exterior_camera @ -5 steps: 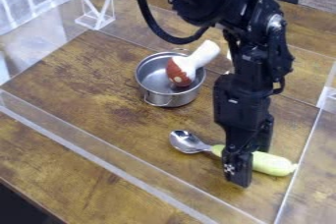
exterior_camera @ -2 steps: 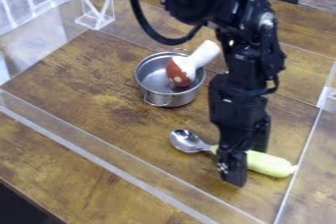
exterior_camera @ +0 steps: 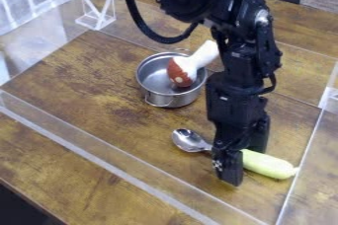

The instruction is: Move the green spoon to the left

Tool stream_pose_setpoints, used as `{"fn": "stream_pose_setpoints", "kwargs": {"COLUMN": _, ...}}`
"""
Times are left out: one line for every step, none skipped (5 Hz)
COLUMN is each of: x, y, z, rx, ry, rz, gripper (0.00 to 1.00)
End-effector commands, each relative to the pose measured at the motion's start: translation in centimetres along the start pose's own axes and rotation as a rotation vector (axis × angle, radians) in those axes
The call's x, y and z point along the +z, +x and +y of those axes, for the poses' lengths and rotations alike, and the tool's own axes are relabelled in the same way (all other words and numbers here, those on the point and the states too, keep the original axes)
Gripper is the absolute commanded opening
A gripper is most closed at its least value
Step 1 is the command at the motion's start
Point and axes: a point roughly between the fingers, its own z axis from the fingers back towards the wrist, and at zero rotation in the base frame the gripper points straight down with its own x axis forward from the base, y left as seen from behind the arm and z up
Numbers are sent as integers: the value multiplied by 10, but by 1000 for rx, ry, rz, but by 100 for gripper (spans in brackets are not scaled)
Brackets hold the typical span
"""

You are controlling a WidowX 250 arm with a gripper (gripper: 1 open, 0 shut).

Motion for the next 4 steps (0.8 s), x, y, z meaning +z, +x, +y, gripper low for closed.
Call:
{"fn": "stream_pose_setpoints", "kwargs": {"x": 30, "y": -8, "z": -12, "rx": -72, "ry": -74, "rz": 21, "gripper": 100}}
{"fn": "stream_pose_setpoints", "kwargs": {"x": 31, "y": -9, "z": -16, "rx": -127, "ry": -66, "rz": 25, "gripper": 100}}
{"fn": "stream_pose_setpoints", "kwargs": {"x": 24, "y": -5, "z": -21, "rx": -113, "ry": -64, "rz": 28, "gripper": 100}}
{"fn": "stream_pose_setpoints", "kwargs": {"x": 26, "y": -2, "z": -23, "rx": -34, "ry": -81, "rz": 23, "gripper": 0}}
